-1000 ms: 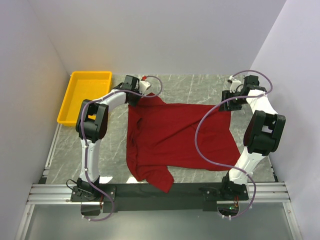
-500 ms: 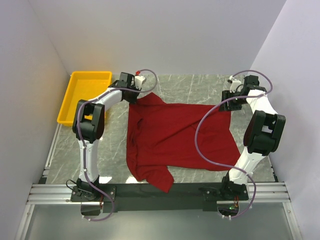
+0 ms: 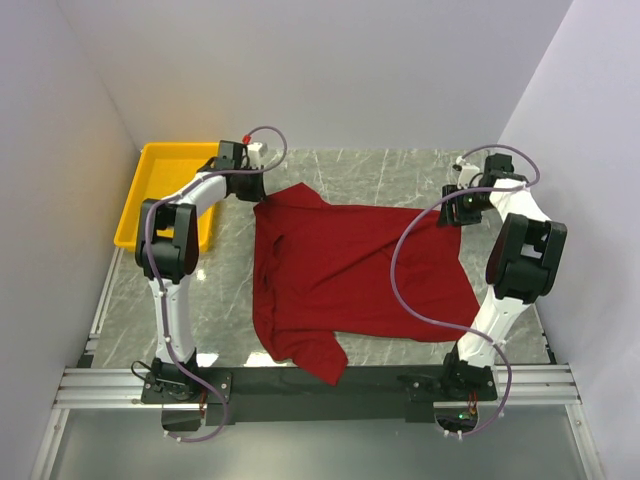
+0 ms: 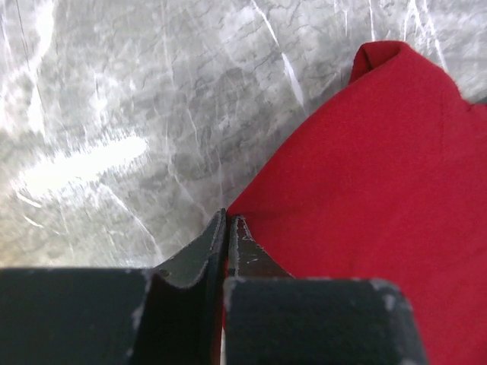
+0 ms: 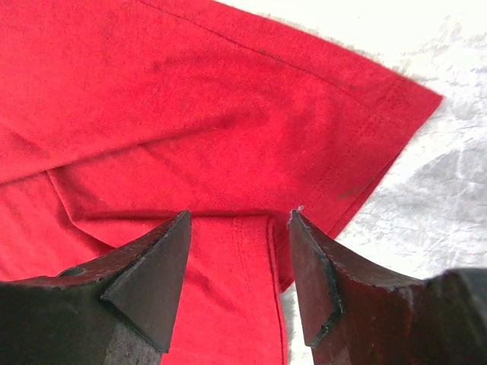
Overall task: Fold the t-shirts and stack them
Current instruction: Flatten the tshirt out
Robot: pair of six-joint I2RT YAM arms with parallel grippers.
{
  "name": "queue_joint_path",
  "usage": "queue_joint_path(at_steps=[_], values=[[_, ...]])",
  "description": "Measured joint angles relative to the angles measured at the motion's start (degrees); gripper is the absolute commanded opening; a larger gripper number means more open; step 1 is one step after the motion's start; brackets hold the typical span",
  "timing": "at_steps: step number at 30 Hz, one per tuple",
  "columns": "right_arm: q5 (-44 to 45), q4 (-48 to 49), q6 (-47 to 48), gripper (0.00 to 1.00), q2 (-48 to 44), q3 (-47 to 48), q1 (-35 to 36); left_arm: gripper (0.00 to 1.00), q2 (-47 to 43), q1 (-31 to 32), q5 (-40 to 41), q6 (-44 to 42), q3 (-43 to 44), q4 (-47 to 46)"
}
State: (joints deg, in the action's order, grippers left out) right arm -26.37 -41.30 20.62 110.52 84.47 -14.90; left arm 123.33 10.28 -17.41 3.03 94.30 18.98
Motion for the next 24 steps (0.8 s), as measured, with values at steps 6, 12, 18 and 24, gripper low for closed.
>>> queue_joint_path(at_steps=[6,12,18,24], values=[[0.26,0.07,0.04,0.62,0.96,2.56,0.00,0.11,0.00,-1.60,-2.58,3.72,-0.55,0.02],[1.05,0.28,-0.55,0.61,4.17,6.03,0.00,0.12,-0.31,-1.84,-2.64,5.22,-1.18,-0.57],[5.09,-0.17,-4.68,0.59,10.29,13.97,0.00,0.12,-0.31,-1.84,-2.71,5.68,-1.07,-0.70],[9.79,-0.83,-7.78,0.55,14.71,19.67,0.28,0.12,-0.31,-1.86,-2.78,5.75,-1.05,-0.70]])
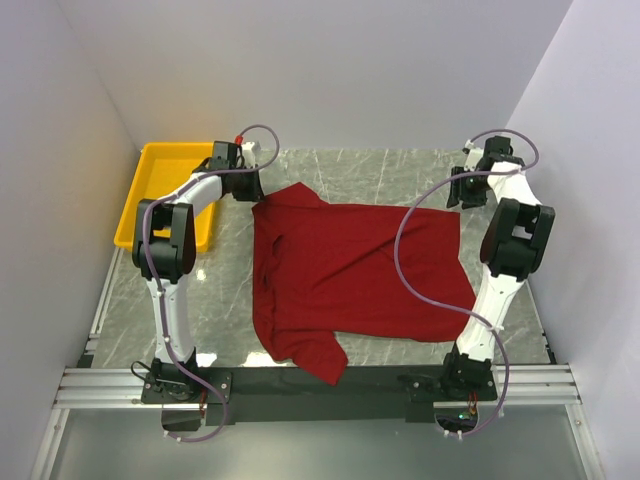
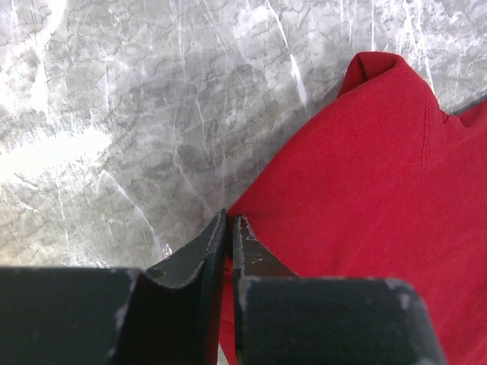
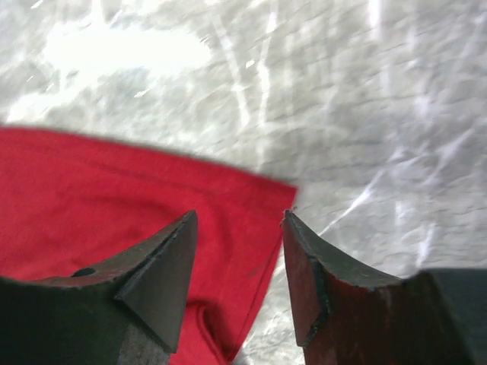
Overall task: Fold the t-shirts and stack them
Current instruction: Flatten the tshirt out
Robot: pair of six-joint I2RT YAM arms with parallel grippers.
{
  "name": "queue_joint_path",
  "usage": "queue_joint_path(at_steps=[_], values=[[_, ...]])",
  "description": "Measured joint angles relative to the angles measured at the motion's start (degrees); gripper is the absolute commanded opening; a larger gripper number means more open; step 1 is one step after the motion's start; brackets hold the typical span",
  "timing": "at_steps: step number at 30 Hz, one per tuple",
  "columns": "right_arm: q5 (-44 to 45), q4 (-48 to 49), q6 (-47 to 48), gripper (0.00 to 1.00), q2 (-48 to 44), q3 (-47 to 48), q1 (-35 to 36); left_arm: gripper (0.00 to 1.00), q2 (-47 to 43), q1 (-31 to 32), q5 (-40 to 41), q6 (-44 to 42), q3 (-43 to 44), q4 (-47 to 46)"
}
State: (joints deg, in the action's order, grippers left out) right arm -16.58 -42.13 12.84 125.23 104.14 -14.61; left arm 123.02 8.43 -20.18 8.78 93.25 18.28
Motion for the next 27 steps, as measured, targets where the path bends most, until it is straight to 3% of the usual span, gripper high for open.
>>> queue_joint_path(at_steps=[19,22,27], values=[[6.08,-4.39,-2.75,0.47,6.40,4.20,0.02,0.12,0.00,0.00,-1.03,1.46,0.74,-0.13],[5.99,-5.09,-2.82,0.41,6.43,4.37,0.09,0.12,0.00,0.00,-1.16,1.66,0.74,-0.42],[4.83,-5.97,-2.97,0.20,6.73,4.72,0.11,0.11,0.00,0.02,-1.40,2.12,0.74,-0.85]])
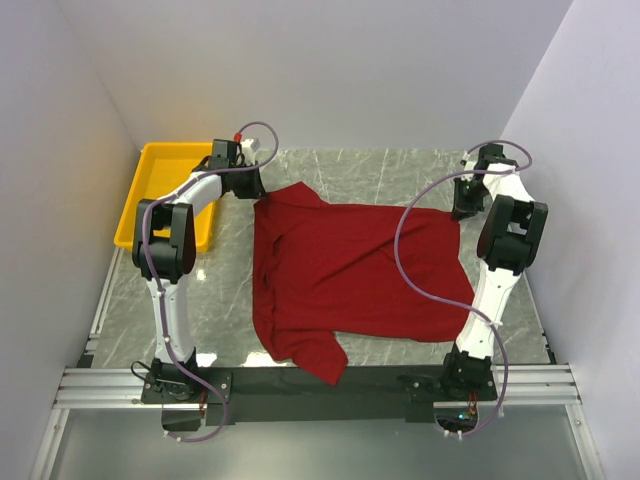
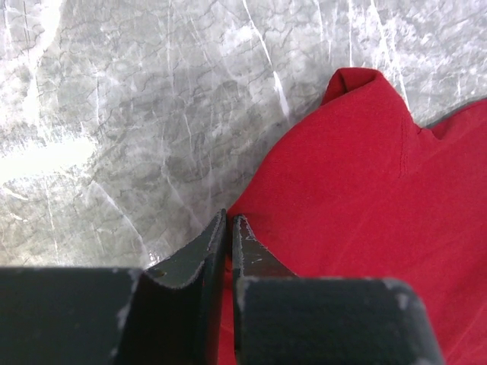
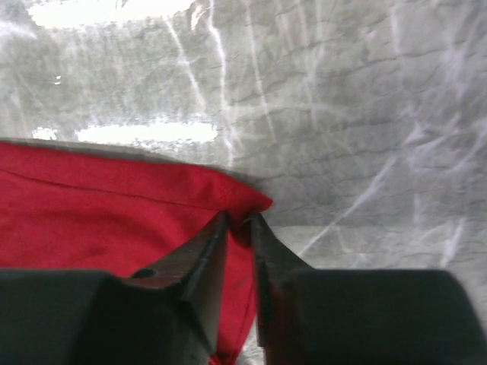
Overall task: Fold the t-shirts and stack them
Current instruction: Flatten the tshirt out
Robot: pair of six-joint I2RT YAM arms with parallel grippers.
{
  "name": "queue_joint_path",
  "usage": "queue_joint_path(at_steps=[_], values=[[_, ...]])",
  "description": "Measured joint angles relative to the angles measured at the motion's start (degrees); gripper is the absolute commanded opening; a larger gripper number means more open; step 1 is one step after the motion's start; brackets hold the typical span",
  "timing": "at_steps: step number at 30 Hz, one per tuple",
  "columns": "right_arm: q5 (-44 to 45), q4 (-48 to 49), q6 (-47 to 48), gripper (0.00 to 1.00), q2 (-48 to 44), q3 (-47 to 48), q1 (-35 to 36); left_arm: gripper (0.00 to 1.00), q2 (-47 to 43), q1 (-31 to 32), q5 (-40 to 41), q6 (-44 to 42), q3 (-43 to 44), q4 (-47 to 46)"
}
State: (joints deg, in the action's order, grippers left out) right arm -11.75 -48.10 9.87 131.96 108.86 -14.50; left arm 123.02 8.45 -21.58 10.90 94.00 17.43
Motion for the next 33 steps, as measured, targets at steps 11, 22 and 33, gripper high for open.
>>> queue_joint_path(at_steps=[11,22,33], values=[[-3.63,7.08,-1.31,0.00,-5.18,-8.63,0.07,0.05,-1.01,-0.02,0.02,2.43,-1.75,-2.62],[-9.01,17.77,-2.45,0.00,-23.04,-18.91,-0.44,0.03,-6.97,-0.02,2.10,5.88,-7.34,-8.07],[-12.83,21.97,-3.04,0.00,-28.89,-22.40,-1.51,0.08,-10.51,-0.66,0.07,8.92,-8.57,-10.56]])
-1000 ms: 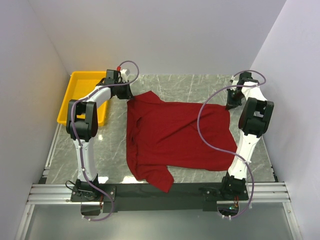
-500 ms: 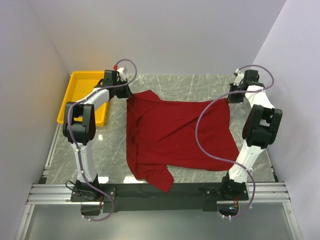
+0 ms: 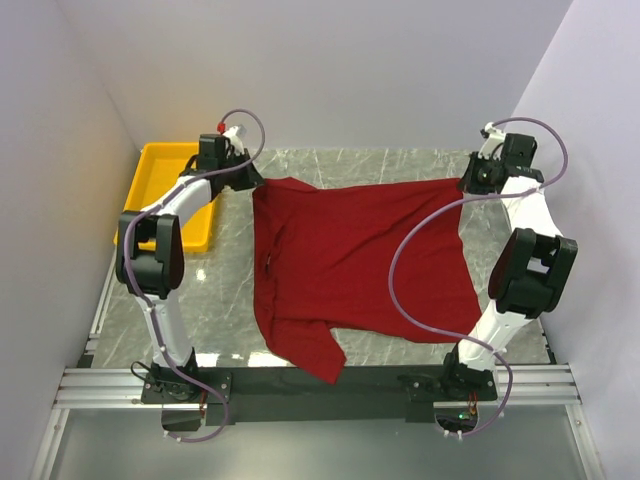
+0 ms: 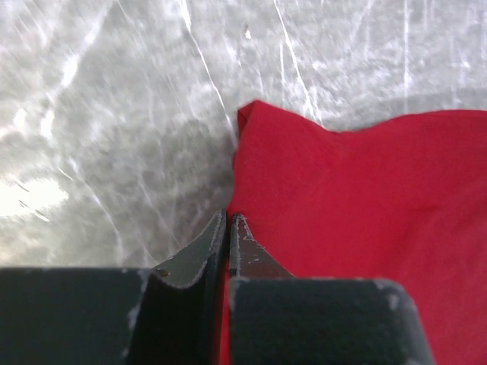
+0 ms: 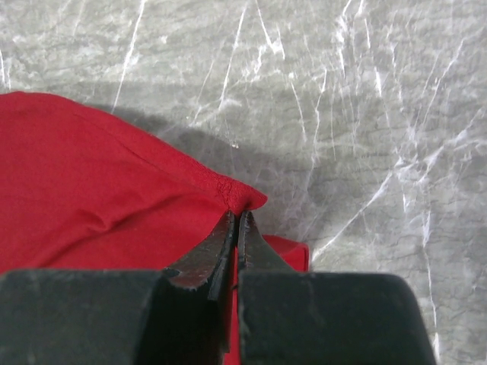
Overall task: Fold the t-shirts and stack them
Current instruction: Flatten the tshirt out
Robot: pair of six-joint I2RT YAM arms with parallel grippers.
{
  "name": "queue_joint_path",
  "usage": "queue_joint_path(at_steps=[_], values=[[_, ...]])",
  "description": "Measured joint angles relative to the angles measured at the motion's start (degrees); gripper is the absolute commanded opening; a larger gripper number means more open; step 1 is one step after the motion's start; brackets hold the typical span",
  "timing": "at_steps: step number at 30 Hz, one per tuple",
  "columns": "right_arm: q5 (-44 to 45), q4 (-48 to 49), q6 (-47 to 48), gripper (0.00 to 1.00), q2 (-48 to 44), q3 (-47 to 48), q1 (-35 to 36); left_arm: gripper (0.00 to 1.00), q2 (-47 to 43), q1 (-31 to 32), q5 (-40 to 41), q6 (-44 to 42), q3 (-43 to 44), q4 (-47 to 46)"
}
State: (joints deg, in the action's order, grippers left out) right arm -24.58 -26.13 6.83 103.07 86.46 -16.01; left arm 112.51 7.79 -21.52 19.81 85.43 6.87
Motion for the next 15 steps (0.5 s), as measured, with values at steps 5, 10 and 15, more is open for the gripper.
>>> queue_joint_path(at_steps=[5,10,15], values=[[-0.04,-0.02,0.04,0.00,0.66,-0.44,0.00,0.12,4.17,-1.57,-4.83,3.48,4.52,3.85],[0.02,0.00,0.35,0.00,2.19,-1.70,0.00,0.23,10.84,-3.08,-8.61,8.09,7.69,7.82],[0.07,-0.48,0.96,0.00,2.86,-3.93,0.00,0.53,14.05,-3.72,-9.14,11.56,7.69,10.40]])
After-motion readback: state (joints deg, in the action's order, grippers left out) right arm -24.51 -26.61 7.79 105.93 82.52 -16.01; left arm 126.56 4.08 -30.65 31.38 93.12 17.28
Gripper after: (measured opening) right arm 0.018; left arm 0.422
